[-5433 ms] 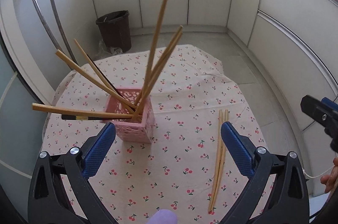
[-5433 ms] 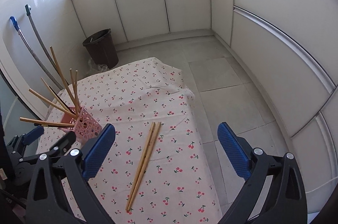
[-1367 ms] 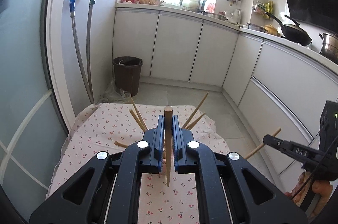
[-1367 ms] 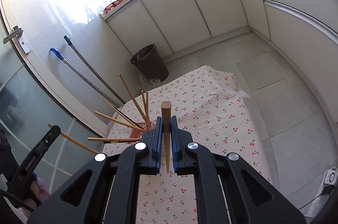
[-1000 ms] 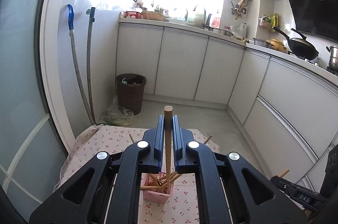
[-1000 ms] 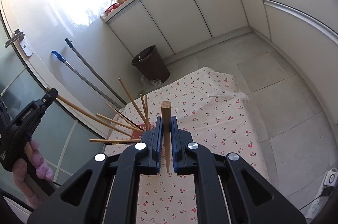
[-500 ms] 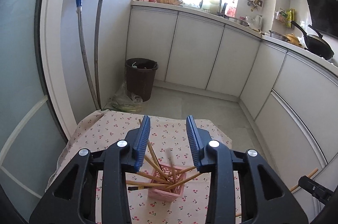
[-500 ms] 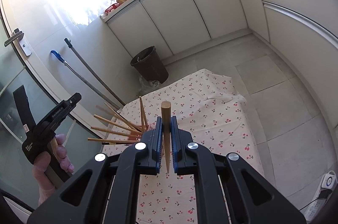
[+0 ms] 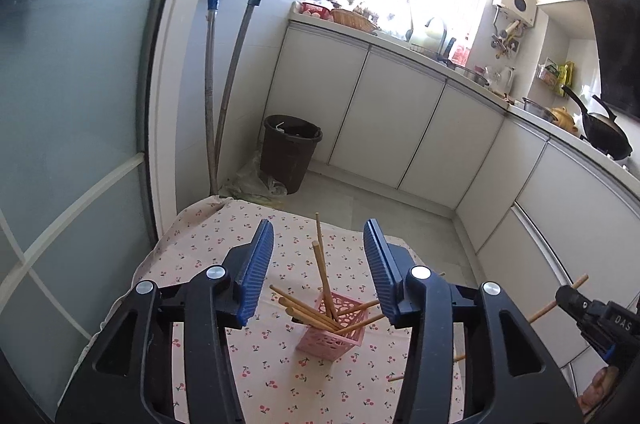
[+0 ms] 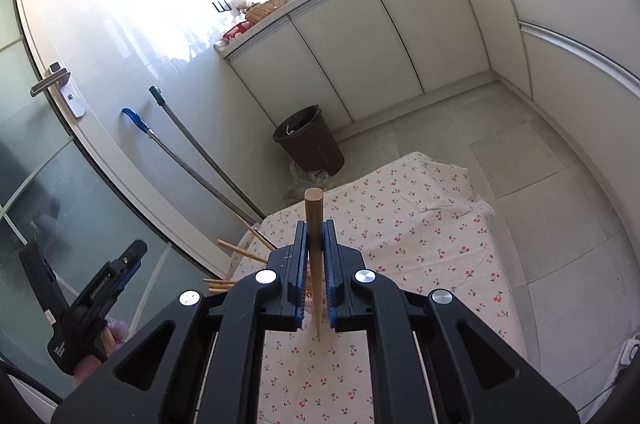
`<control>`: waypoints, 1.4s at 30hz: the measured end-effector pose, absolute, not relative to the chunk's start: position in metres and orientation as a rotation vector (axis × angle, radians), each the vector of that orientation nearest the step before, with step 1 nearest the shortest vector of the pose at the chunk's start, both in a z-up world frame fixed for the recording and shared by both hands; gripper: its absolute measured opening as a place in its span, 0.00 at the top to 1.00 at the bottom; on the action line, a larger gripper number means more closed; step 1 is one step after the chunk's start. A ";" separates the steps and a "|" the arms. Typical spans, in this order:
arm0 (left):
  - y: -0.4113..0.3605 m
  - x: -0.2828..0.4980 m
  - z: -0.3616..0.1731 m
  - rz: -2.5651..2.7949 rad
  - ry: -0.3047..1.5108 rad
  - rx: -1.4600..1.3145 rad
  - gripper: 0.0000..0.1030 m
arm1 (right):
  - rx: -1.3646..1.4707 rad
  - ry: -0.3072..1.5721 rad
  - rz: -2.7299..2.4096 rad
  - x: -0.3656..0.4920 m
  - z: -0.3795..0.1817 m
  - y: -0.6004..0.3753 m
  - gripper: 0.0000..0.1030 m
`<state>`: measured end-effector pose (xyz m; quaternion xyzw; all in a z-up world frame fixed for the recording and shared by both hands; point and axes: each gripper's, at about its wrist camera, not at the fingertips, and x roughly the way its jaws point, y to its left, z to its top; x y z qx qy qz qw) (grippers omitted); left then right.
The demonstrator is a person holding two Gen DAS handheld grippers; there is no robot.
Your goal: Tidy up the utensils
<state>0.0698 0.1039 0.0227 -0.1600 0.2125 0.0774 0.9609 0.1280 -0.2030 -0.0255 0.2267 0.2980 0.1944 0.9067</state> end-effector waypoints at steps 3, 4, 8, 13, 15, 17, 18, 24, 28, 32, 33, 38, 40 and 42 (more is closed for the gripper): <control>0.111 0.067 0.025 0.159 0.421 -0.335 0.56 | 0.467 0.571 0.406 0.136 -0.009 -0.188 0.92; 0.111 0.067 0.026 0.160 0.419 -0.333 0.56 | 0.462 0.559 0.401 0.140 -0.004 -0.183 0.92; 0.114 0.067 0.024 0.154 0.427 -0.321 0.56 | 0.440 0.527 0.377 0.158 0.005 -0.162 0.92; 0.114 0.071 0.019 0.158 0.442 -0.296 0.55 | 0.435 0.545 0.359 0.185 -0.007 -0.141 0.92; 0.115 0.073 0.016 0.156 0.452 -0.291 0.55 | 0.428 0.563 0.345 0.194 -0.016 -0.133 0.92; 0.117 0.075 0.014 0.156 0.460 -0.294 0.55 | 0.419 0.579 0.333 0.203 -0.026 -0.126 0.92; 0.118 0.075 0.013 0.157 0.464 -0.297 0.55 | 0.415 0.582 0.326 0.207 -0.031 -0.124 0.92; 0.116 0.072 0.009 0.166 0.463 -0.280 0.55 | 0.423 0.599 0.346 0.219 -0.058 -0.117 0.86; 0.111 0.070 0.008 0.169 0.460 -0.251 0.55 | 0.381 0.592 0.340 0.209 -0.055 -0.115 0.86; 0.102 0.072 0.003 0.150 0.480 -0.231 0.54 | 0.324 0.589 0.331 0.194 -0.052 -0.113 0.86; 0.098 0.072 0.002 0.145 0.486 -0.221 0.51 | 0.310 0.593 0.329 0.190 -0.053 -0.112 0.86; 0.072 0.070 -0.009 0.136 0.506 -0.130 0.46 | 0.202 0.632 0.302 0.162 -0.070 -0.111 0.86; 0.062 0.067 -0.014 0.152 0.501 -0.082 0.43 | 0.175 0.643 0.286 0.150 -0.075 -0.115 0.82; 0.053 0.064 -0.018 0.172 0.500 -0.040 0.42 | 0.160 0.638 0.274 0.138 -0.077 -0.120 0.64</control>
